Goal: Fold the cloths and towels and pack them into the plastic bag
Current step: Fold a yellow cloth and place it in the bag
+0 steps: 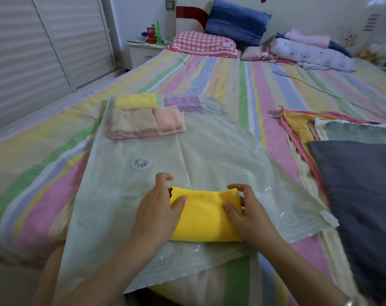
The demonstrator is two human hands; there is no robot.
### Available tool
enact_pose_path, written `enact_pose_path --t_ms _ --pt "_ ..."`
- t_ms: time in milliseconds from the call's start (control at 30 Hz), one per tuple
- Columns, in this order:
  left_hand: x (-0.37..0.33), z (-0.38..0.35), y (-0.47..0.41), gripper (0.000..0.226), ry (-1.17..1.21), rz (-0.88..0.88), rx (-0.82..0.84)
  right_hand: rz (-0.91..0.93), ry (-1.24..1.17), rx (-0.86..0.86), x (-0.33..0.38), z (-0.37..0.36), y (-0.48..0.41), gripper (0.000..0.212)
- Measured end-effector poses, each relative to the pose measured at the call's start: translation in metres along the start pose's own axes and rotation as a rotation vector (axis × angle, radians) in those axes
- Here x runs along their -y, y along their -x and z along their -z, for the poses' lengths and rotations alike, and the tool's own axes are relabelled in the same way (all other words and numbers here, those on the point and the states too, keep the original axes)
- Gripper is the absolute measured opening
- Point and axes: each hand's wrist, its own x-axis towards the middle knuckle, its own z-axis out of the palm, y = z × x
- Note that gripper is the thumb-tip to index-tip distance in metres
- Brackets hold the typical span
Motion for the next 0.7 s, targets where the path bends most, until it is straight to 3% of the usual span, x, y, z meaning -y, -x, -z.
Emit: enact_pose_path --t_ms 100,200,267,333,400,467,500,633,700 --pt "-0.004 0.000 -0.002 0.045 -0.246 -0.360 -0.183 0.011 0.035 -0.027 -0.001 -0.004 -0.001 0.041" --pt "0.000 -0.008 -0.005 0.049 -0.387 -0.675 0.052 0.030 0.087 -0.065 -0.001 -0.007 0.001 0.047" --pt "0.005 -0.015 -0.004 0.069 -0.525 -0.662 0.248 0.102 0.182 -0.135 0.001 -0.009 0.005 0.054" --pt "0.013 -0.023 -0.003 0.095 -0.549 -0.587 0.363 0.303 0.461 -0.227 0.008 -0.007 0.005 0.054" --pt "0.019 -0.029 -0.005 0.101 -0.537 -0.573 0.395 0.549 0.674 -0.263 0.016 -0.007 0.003 0.039" --pt "0.019 -0.030 -0.009 0.096 -0.450 -0.544 0.422 0.716 0.774 -0.171 0.024 -0.010 0.005 0.023" --pt "0.021 -0.029 -0.012 0.088 -0.348 -0.499 0.443 0.740 0.804 -0.104 0.025 -0.012 0.005 0.025" --pt "0.025 -0.011 -0.022 0.046 0.299 -0.185 0.423 0.681 1.015 0.142 0.036 -0.015 0.003 0.061" --pt "0.029 0.001 -0.021 0.038 0.370 -0.168 0.329 0.588 1.077 0.320 0.042 -0.014 -0.001 0.088"
